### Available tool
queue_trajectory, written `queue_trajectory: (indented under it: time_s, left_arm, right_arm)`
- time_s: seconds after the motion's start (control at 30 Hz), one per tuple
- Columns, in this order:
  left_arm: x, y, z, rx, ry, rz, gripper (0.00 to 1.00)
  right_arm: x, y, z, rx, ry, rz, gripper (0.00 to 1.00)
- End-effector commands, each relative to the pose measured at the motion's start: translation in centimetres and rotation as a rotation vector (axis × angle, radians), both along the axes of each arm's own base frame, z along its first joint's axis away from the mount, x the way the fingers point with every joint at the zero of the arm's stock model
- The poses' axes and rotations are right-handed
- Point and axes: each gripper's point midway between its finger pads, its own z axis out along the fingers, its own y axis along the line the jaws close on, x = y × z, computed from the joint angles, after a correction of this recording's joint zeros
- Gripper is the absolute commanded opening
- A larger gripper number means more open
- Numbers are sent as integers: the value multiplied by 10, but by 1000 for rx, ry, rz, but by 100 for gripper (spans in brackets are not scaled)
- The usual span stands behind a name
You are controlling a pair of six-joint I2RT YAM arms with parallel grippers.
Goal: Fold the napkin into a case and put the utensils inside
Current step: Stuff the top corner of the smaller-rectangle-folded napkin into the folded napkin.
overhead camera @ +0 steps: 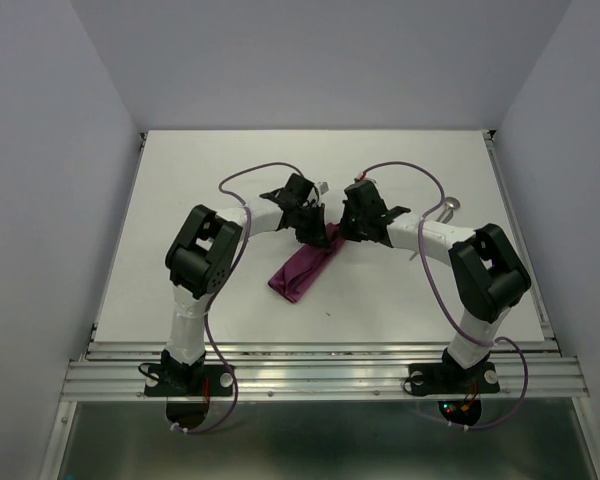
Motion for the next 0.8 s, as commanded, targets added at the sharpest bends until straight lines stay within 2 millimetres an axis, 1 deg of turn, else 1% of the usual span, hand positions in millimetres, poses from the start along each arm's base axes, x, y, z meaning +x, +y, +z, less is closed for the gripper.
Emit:
queue_trajectory:
  time_s: [0.0, 0.13, 0.23, 0.4, 0.53, 0.63, 0.67, 0.7, 0.73, 0.77]
  left_arm:
    - [-5, -13, -1, -44, 15, -35, 0]
    - [-1, -24, 3, -75, 16, -42, 0]
    - [-1, -31, 1, -83, 24, -49, 0]
    - [1, -35, 3, -104, 24, -44, 0]
    - [5, -37, 10, -121, 7, -30, 0]
    - [9, -38, 25, -134, -29, -19, 0]
    - [10, -37, 35, -142, -47, -18, 0]
    - [11, -36, 39, -137, -60, -13, 0]
    - [12, -35, 50, -141, -85, -17, 0]
    - [12, -34, 54, -140, -92, -18, 0]
  right_arm:
    - [11, 15, 19, 40, -46, 20, 1]
    - [11, 16, 17, 38, -43, 24, 1]
    - [12, 15, 15, 32, -40, 21, 1]
    - [11, 12, 12, 15, -33, 9, 1]
    - [11, 5, 8, -10, -28, -16, 2]
    - [10, -3, 4, -44, -21, -40, 3]
    - [10, -5, 2, -53, -18, -45, 4]
    - [8, -7, -1, -65, -12, -47, 5]
    - [8, -8, -3, -69, -9, -48, 5]
    - [7, -8, -5, -72, -5, -47, 6]
